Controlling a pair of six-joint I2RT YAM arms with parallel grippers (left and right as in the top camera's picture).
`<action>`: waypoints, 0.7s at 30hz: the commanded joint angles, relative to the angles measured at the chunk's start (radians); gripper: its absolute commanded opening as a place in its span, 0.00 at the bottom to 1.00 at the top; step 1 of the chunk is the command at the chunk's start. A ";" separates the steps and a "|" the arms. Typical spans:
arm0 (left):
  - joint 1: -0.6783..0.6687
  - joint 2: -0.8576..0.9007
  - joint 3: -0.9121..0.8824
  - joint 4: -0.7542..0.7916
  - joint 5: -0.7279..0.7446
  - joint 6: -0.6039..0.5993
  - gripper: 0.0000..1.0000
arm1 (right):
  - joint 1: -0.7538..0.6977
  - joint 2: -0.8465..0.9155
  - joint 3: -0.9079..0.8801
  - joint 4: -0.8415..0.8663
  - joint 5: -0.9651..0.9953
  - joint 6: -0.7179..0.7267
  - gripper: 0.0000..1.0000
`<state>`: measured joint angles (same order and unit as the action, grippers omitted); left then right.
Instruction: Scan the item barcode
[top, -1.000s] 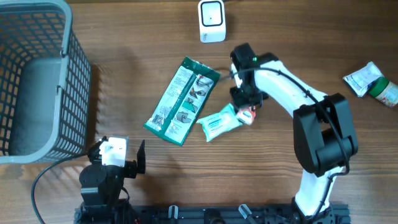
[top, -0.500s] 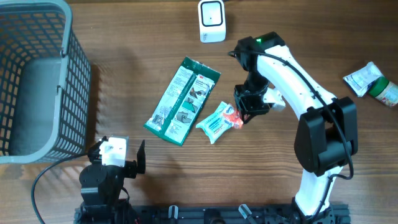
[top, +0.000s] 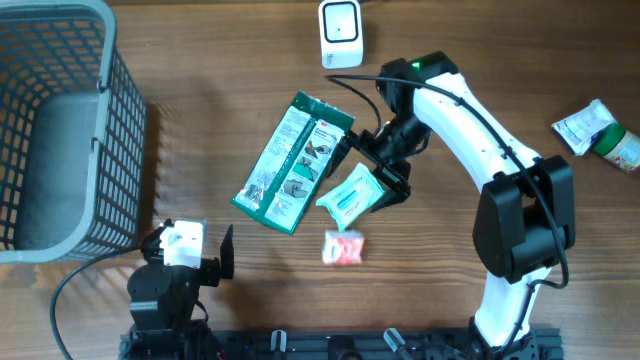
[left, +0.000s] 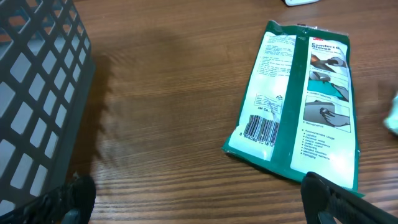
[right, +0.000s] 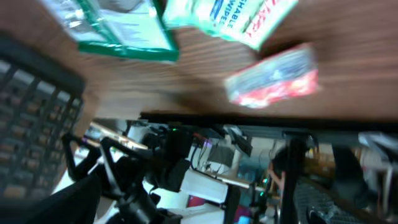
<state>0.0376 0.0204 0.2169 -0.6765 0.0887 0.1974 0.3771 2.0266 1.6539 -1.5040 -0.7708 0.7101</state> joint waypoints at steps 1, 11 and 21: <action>-0.002 -0.006 -0.002 0.002 0.015 0.012 1.00 | 0.003 0.003 0.003 0.080 -0.031 -0.075 1.00; -0.002 -0.006 -0.002 0.002 0.015 0.012 1.00 | 0.003 0.002 0.003 0.200 0.162 -0.193 1.00; -0.002 -0.006 -0.002 0.002 0.015 0.012 1.00 | 0.037 -0.333 0.001 -0.105 0.466 -0.249 1.00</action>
<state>0.0376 0.0204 0.2169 -0.6765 0.0887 0.1978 0.3840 1.9099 1.6489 -1.6012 -0.3637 0.4995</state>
